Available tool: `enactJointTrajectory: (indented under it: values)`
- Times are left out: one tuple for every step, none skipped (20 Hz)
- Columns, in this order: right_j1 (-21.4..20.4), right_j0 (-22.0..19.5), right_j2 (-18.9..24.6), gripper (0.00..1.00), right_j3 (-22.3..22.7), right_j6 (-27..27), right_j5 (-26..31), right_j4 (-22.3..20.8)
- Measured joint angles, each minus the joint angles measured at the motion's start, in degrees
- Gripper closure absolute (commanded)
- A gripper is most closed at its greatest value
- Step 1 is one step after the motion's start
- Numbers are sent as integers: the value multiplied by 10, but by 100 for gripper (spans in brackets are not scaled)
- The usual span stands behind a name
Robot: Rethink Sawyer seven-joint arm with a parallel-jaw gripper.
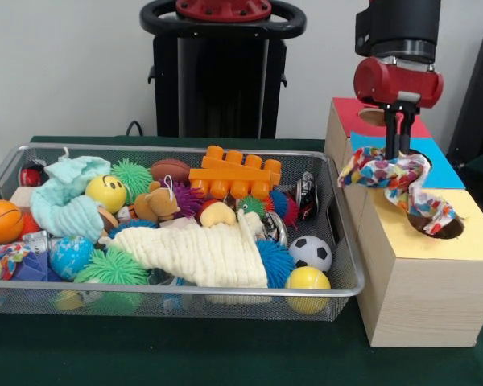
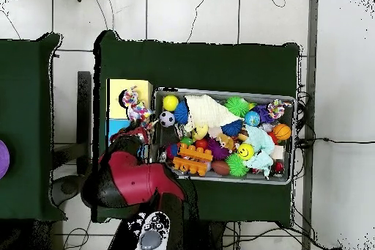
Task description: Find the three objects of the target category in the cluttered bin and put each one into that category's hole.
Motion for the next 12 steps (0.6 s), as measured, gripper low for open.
enactJointTrajectory:
  values:
    - [5, 1, -2, 100, -2, 0, 0, 0]
    - [8, 2, -2, 100, -3, 0, 0, 0]
    - [15, 3, -3, 100, -6, 0, 0, 0]
    - [17, 3, -3, 100, -7, 0, 0, 0]
    - [21, 3, -3, 100, -9, 0, 0, 0]
    - [24, 3, -3, 100, -11, 0, 0, 0]
    - [26, 3, -3, 100, -13, 0, 0, 0]
    - [28, 3, -3, 100, -14, 0, 0, 0]
    - [31, 3, -3, 100, -16, 0, 0, 0]
    - [32, 3, -3, 100, -18, 0, 0, 0]
    - [33, 3, -3, 100, -19, 0, 0, 0]
    - [35, 3, -3, 100, -21, 0, 0, 0]
